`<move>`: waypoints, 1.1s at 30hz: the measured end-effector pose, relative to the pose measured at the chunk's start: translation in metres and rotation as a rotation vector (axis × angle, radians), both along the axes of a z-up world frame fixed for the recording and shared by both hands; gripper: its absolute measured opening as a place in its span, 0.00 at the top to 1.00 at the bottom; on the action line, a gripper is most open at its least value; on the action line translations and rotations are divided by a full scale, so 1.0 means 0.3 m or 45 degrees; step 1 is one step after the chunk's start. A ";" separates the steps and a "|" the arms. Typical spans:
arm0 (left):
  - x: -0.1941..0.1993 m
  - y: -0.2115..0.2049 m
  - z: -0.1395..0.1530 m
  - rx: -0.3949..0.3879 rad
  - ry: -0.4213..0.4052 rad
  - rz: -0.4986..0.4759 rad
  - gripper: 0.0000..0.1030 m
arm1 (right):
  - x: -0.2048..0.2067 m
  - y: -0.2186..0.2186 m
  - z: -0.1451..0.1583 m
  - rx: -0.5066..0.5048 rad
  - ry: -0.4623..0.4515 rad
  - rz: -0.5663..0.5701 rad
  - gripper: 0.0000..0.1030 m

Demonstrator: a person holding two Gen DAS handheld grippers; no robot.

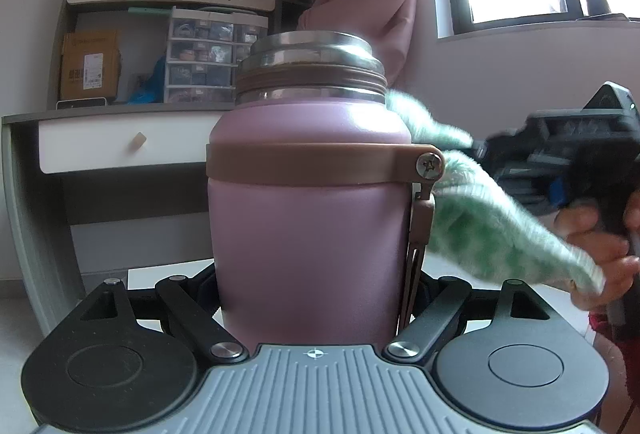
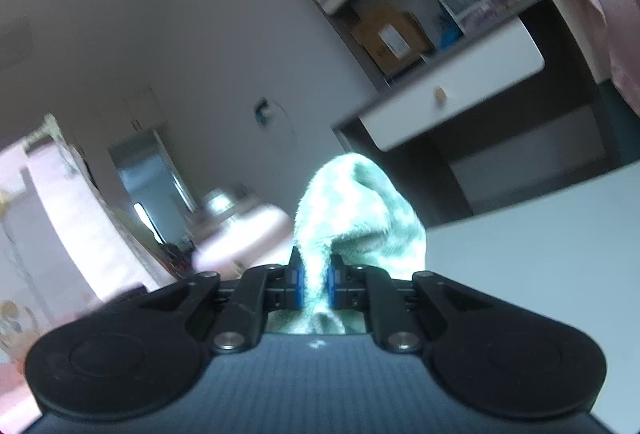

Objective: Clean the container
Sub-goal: 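Wipe the towel around the bottle side with the right gripper while the left holds it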

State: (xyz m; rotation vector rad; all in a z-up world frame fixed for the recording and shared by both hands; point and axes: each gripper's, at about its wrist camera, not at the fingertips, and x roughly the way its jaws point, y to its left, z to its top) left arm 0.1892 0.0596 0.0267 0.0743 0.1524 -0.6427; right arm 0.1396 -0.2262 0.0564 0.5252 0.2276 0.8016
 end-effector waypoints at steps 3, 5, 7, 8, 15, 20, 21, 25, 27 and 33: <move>0.006 -0.015 -0.009 -0.004 -0.006 0.006 0.18 | -0.005 0.013 0.013 0.010 -0.028 0.028 0.89; -0.011 -0.020 -0.011 0.000 -0.002 0.007 0.18 | 0.005 0.029 0.004 -0.005 -0.013 0.033 0.89; -0.010 -0.016 -0.008 -0.004 0.000 0.006 0.18 | 0.015 0.033 -0.013 -0.001 0.006 0.039 0.89; -0.011 -0.016 -0.008 -0.003 0.000 0.005 0.18 | 0.020 0.031 -0.021 0.007 0.016 0.048 0.89; -0.013 -0.021 -0.001 0.020 -0.005 0.014 0.18 | 0.023 0.032 -0.064 -0.083 0.081 0.030 0.89; -0.014 -0.017 0.003 0.018 -0.006 0.011 0.18 | 0.010 0.037 -0.044 -0.116 0.078 0.004 0.89; -0.014 -0.015 0.003 0.015 -0.005 0.009 0.18 | 0.004 0.038 -0.035 -0.111 0.066 -0.003 0.89; -0.016 -0.040 -0.005 0.011 -0.008 0.017 0.18 | -0.024 0.027 0.003 -0.039 0.013 0.008 0.89; -0.024 -0.041 -0.009 0.006 -0.007 0.015 0.18 | -0.029 0.029 0.012 -0.017 0.001 0.034 0.89; -0.024 -0.041 -0.010 0.002 -0.001 0.014 0.18 | -0.010 0.038 -0.024 -0.047 0.036 0.062 0.89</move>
